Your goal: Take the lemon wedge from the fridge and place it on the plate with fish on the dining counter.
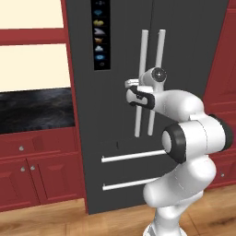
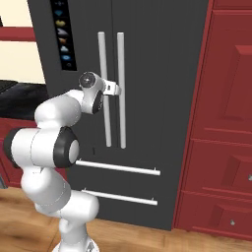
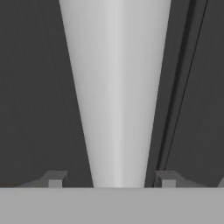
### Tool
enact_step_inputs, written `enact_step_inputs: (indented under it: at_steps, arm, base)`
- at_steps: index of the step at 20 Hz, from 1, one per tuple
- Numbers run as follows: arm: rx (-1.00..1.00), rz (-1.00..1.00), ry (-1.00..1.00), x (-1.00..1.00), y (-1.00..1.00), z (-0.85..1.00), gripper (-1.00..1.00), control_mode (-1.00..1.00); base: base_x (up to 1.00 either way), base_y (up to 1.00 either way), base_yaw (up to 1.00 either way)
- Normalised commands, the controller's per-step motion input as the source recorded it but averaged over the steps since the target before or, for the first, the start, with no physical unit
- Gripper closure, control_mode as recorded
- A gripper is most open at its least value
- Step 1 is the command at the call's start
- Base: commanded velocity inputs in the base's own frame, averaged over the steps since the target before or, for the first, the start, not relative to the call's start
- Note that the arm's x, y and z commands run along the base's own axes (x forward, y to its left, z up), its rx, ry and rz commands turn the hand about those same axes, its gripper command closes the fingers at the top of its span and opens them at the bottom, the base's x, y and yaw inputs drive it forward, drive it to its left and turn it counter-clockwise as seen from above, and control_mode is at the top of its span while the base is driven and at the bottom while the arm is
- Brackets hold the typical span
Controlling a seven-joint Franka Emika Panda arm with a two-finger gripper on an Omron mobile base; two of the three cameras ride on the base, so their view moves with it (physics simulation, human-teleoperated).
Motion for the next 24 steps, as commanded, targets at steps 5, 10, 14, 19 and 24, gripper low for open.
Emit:
enact_step_inputs:
  at_steps: [5,10,14,19,24]
  arm:
    - [0.0,0.0,0.0,0.0,0.0,0.0,1.0,-1.0]
    - [0.0,0.0,0.0,-0.29,0.08,0.06,1.0,-1.0]
    - [-0.03,-0.02,0.0,-0.52,0.53,0.53,1.0,-1.0]
    - [-0.12,-0.06,0.0,-0.54,0.83,0.75,1.0,-1.0]
    - [-0.2,-0.11,0.0,-0.51,1.0,0.89,1.0,-1.0]
  base:
    - [0.0,0.0,0.0]
    - [0.0,0.0,0.0]
    - [0.0,0.0,0.0]
    - [0.0,0.0,0.0]
    - [0.0,0.0,0.0]
